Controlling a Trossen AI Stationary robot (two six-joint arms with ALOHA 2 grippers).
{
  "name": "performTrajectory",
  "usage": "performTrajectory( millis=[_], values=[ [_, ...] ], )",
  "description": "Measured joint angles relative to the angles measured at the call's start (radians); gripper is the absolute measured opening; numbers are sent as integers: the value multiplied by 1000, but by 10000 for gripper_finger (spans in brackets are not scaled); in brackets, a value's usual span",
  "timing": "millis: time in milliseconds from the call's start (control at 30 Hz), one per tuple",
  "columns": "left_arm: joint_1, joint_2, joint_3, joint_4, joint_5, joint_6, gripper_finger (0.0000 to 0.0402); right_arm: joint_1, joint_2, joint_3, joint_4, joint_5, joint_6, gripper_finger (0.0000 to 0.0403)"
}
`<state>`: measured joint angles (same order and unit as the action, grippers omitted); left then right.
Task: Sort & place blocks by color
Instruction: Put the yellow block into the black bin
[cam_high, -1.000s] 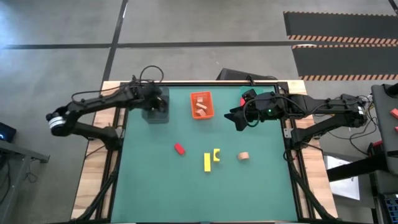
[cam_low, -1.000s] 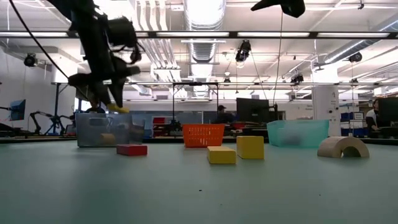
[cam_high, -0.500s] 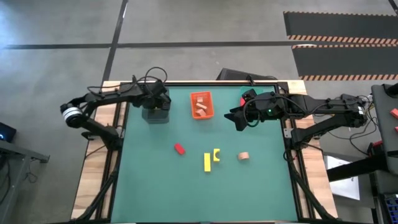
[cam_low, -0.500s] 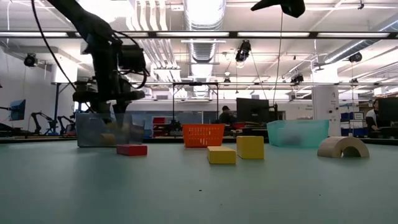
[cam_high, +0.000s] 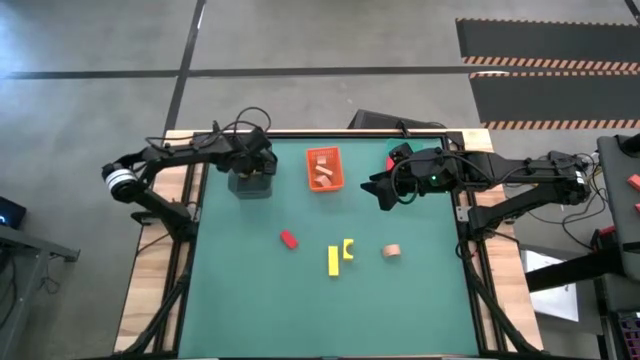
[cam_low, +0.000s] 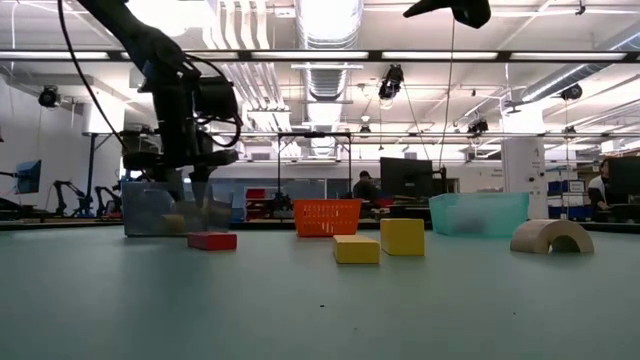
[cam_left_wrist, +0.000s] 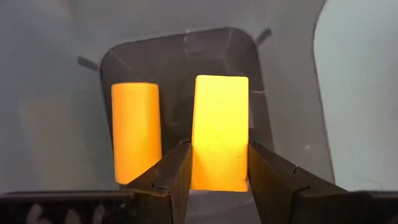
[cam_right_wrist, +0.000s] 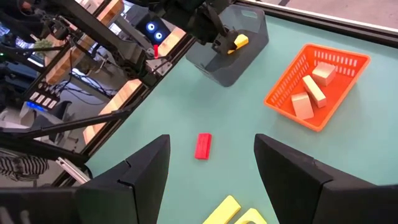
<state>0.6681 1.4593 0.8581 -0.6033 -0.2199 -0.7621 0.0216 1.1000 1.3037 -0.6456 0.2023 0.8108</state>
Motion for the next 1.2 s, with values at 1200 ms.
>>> performTrajectory(
  millis=[1200],
  values=[
    [-55, -258, 1, -9, 63, 18, 217, 0, 65, 0, -3, -116, 134, 224]
  ],
)
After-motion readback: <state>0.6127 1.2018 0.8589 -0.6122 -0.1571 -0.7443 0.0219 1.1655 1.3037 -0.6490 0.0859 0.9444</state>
